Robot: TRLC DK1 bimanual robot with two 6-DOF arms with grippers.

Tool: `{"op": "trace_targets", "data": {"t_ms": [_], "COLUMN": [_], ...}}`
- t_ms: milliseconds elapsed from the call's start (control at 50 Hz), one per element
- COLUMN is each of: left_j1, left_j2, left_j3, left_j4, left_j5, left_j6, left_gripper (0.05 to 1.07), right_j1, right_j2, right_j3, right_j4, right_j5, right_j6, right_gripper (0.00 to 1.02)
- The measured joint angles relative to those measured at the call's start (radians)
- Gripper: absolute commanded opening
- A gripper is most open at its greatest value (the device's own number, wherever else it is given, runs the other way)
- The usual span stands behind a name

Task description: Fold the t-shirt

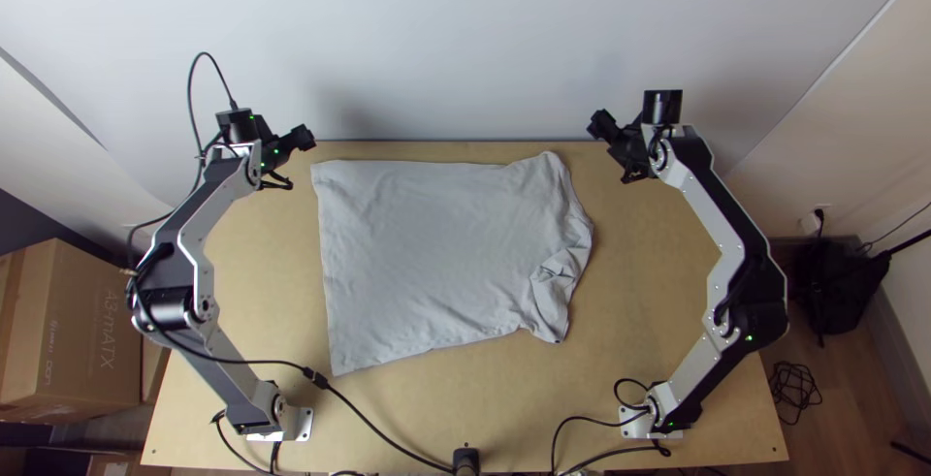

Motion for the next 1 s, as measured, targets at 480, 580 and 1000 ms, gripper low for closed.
{"op": "trace_targets", "data": {"t_ms": [480, 580, 1000], "left_j1": [-0.15, -0.192, -0.251], "left_j2": [-0.492, -0.584, -0.85], "left_j3": [-0.227, -0.32, -0.543], "left_j4": [-0.253, -0.257, -0.32], "left_j5": [0.0, 0.0, 0.0], "left_j6": [0.031, 0.067, 0.149], "left_gripper": [1.03, 1.03, 1.03], "right_j1": [0.089, 0.135, 0.224], "right_j2": [-0.067, -0.068, 0.042], "right_j3": [0.052, 0.052, 0.017], "right_j4": [-0.657, -0.701, -0.821], "right_j5": [0.073, 0.084, 0.098], "right_j6": [0.026, 0.031, 0.057], "right_gripper": [0.91, 0.91, 0.86]}}
